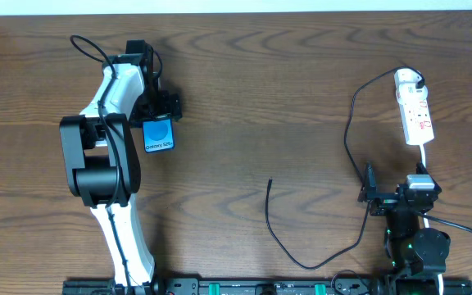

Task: Plug charger to phone and switch on socket
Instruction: 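Lower the left gripper and close it on the phone's bottom edge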

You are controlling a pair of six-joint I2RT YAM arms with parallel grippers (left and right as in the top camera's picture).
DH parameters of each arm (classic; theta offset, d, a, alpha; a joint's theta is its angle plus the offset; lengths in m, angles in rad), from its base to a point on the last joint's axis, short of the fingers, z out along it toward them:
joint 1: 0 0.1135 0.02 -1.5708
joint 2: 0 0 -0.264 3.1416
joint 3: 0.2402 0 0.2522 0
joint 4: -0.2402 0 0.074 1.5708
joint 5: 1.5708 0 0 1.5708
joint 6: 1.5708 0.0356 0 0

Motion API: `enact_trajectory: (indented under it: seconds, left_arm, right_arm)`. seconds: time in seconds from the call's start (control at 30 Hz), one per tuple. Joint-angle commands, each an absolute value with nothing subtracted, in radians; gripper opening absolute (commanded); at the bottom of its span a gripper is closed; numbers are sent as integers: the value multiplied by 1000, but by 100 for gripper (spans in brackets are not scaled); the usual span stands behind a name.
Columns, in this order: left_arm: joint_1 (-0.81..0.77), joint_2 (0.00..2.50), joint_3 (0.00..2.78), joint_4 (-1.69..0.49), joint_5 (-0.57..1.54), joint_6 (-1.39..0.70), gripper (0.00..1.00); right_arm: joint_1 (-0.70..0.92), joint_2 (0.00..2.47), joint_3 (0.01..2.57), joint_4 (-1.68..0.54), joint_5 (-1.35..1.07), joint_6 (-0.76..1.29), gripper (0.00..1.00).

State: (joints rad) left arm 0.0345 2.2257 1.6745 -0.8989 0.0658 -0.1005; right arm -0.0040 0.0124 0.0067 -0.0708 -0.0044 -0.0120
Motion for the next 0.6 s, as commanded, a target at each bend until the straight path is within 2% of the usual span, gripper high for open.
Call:
enact_trajectory:
  seconds: [0.0,0.57]
  left_arm:
    - [33,2243,1654,-894,63,-102,98]
    - [33,2243,1638,-884,64,-102,98]
  right_arm:
    - [2,6,6,-76,-9,-23,99]
    - [2,6,6,-76,-9,-23,99]
